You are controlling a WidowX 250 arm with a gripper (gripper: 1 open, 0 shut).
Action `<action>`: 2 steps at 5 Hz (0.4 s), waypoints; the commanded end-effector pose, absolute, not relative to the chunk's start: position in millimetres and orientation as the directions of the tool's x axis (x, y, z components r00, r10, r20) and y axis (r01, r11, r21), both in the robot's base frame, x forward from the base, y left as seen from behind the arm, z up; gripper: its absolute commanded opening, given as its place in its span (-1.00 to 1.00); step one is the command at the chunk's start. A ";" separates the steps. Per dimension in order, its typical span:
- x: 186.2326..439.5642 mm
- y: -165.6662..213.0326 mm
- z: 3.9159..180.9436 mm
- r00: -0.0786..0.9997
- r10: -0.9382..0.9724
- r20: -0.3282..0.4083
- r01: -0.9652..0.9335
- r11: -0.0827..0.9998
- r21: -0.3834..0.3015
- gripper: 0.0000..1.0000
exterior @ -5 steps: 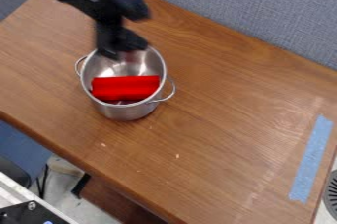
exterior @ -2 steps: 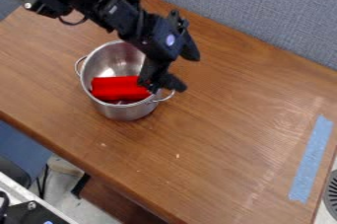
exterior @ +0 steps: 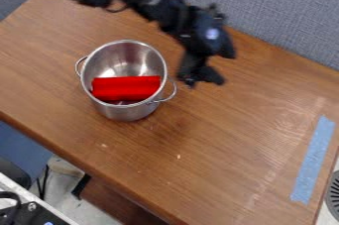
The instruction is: Put the red object in the metal pot
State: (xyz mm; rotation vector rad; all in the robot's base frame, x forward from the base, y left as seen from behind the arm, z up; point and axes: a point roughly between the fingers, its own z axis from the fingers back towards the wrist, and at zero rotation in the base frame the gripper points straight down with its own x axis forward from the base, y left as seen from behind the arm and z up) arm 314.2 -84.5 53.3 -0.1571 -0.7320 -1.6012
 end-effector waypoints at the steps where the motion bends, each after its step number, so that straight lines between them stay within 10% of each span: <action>1: 353.2 -128.3 53.5 -0.235 -0.848 0.475 0.908 -0.017 0.420 -1.00; 2: 355.0 -144.3 36.2 -0.259 -0.837 0.482 0.901 -0.029 0.434 -1.00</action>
